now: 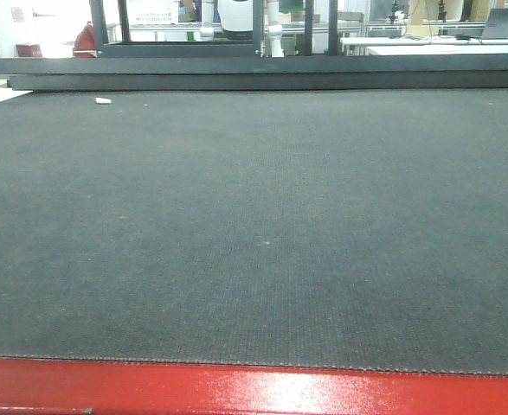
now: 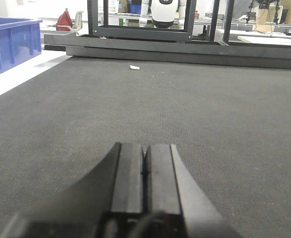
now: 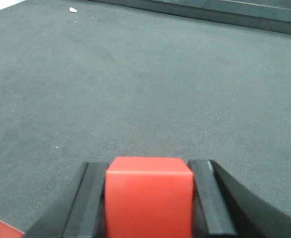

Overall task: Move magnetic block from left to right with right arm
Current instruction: 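Hold the red cube raised in the right gripper, then drive the base away from the first table, carrying the cube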

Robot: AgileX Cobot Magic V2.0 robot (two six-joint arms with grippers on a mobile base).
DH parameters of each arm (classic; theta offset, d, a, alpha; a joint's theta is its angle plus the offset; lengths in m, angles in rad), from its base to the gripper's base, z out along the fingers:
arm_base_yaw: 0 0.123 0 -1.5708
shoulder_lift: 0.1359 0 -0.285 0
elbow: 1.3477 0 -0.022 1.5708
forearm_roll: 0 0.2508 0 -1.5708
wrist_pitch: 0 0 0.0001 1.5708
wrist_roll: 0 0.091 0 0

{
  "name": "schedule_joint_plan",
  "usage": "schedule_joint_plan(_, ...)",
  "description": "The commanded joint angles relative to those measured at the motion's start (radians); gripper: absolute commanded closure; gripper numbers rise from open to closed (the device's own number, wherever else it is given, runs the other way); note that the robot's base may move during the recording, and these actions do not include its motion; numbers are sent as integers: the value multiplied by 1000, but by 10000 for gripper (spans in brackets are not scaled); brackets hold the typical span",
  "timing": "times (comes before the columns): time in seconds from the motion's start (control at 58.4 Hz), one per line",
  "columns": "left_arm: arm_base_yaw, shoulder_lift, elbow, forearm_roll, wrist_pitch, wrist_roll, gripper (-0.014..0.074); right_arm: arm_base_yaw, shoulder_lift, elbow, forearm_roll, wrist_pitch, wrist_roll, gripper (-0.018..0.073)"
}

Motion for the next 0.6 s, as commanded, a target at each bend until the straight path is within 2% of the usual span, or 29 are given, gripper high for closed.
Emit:
schedule_joint_plan(0.0,-6,-13,7,-5,-90,-7,722,0,9,-28,-9,-86,-9,313)
schedule_joint_plan(0.583,-6,-13,7,-5,-90,-7,722,1,9,-28,-9,-86,-9,313)
